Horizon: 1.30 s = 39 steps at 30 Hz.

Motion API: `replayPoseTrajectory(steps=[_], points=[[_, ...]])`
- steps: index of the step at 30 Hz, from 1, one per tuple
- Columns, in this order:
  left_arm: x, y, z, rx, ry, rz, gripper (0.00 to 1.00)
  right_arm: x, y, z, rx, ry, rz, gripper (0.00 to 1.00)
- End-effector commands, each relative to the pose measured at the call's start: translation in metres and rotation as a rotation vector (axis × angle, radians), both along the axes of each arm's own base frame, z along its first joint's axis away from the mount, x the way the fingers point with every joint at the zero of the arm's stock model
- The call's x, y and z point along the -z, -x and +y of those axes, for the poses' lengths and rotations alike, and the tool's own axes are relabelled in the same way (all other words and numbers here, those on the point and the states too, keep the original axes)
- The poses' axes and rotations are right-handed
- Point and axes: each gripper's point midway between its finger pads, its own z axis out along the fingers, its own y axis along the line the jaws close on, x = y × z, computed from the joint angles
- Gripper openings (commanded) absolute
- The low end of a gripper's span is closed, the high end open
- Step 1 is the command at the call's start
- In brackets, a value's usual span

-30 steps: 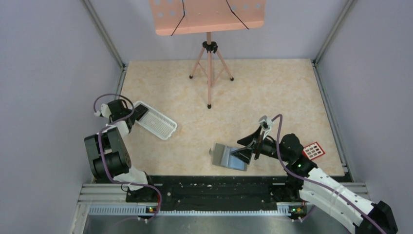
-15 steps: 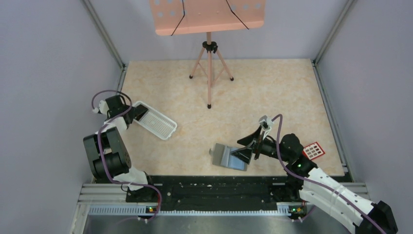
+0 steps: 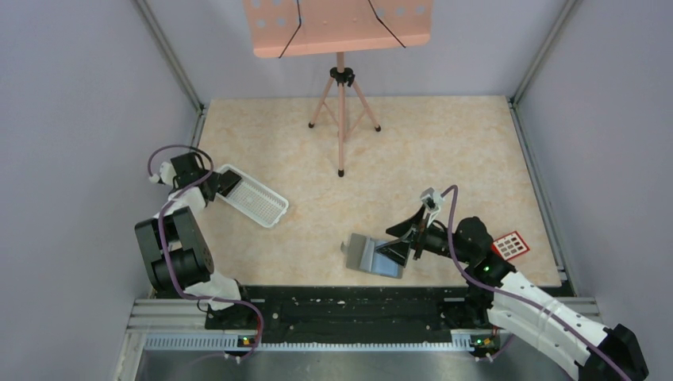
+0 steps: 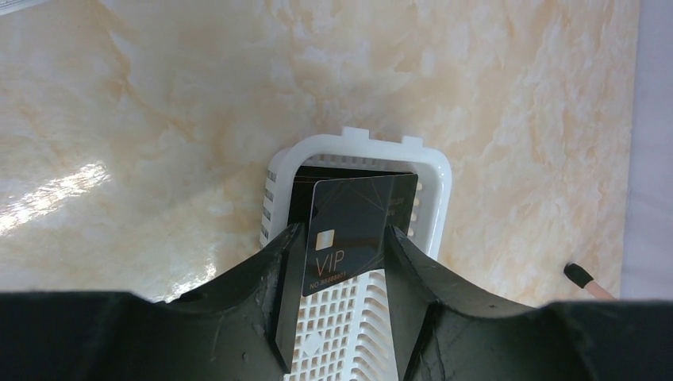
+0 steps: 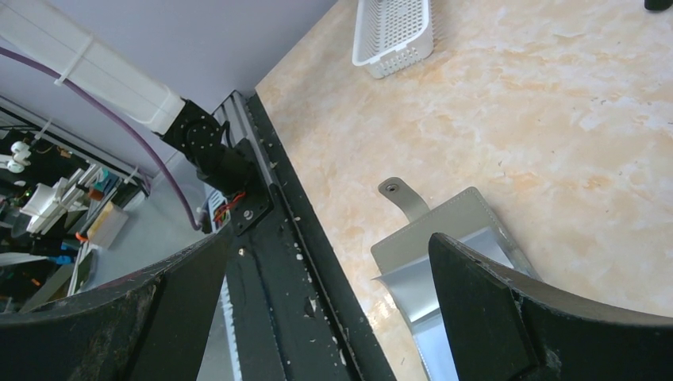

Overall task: Take the credit cards out of the card holder
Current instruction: Place the credit card in the storage box, then reset both arms

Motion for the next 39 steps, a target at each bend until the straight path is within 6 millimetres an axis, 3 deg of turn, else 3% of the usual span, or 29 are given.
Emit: replayPoseTrajectory(steps=[1, 22, 27, 34, 38, 39], points=[[-0.014, -0.007, 0.011, -0.022, -0.027, -0.019, 0.47, -0.016, -0.005, 0.002, 0.006, -0.030, -0.065, 0.97], [-0.021, -0.003, 0.013, -0.016, -0.059, -0.010, 0.48, -0.012, -0.004, -0.002, 0.022, -0.031, -0.041, 0.97], [-0.035, -0.003, 0.006, 0.035, -0.062, -0.036, 0.48, -0.010, -0.004, -0.002, 0.028, -0.026, -0.031, 0.97], [-0.079, -0.007, -0.036, 0.292, -0.107, -0.117, 0.49, 0.008, -0.025, -0.015, 0.177, 0.078, 0.076, 0.97], [-0.103, 0.000, -0.083, 0.487, -0.111, -0.162, 0.56, 0.016, -0.041, -0.035, 0.337, 0.177, 0.166, 0.98], [-0.109, 0.003, -0.097, 0.540, -0.115, -0.177, 0.64, 0.014, -0.044, -0.040, 0.373, 0.196, 0.180, 0.99]])
